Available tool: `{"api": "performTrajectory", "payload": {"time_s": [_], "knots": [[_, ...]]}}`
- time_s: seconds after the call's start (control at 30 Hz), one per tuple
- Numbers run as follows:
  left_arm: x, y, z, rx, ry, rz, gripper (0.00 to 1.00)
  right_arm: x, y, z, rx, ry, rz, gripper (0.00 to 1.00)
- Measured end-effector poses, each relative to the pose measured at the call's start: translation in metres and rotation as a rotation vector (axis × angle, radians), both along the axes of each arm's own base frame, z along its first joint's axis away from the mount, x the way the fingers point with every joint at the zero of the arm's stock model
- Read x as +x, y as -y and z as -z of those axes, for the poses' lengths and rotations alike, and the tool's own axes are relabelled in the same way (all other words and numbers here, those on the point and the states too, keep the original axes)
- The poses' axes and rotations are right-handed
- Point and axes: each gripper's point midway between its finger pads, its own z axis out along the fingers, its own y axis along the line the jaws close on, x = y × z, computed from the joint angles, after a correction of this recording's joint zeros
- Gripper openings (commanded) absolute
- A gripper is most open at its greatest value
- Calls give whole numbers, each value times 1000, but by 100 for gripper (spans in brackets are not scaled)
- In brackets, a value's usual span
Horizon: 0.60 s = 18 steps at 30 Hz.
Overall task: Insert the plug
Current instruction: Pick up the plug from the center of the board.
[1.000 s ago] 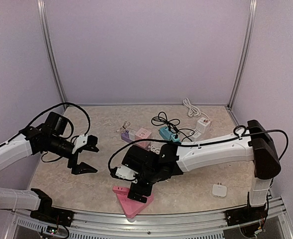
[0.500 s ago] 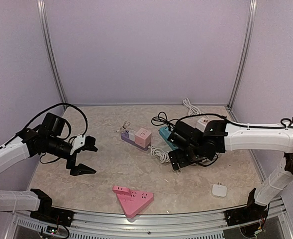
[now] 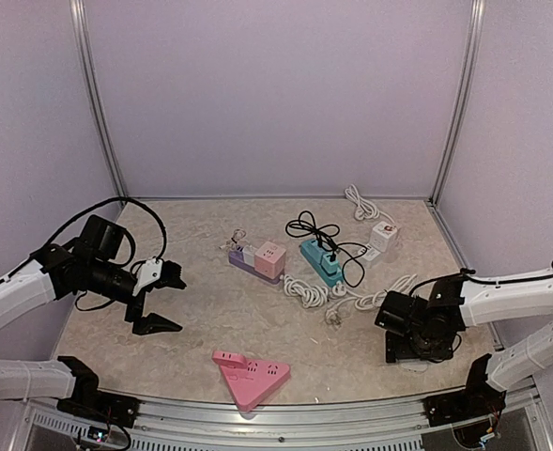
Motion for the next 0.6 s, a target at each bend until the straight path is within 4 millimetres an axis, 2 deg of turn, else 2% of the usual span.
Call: {"api": "performTrajectory", "payload": {"time_s": [0.17, 0.37, 0.5, 0.6], "knots": [[0, 0, 0, 1, 2, 3, 97, -8, 1, 18, 155, -5, 75, 99], [0, 0, 0, 1, 2, 3, 96, -7, 0, 18, 256, 37, 109, 86], [-1, 1, 1, 1, 2, 6, 96, -7, -2, 17, 278, 41, 113, 86], [-1, 1, 1, 2, 3, 8, 96, -7, -4, 17, 269, 26, 111, 90]]}}
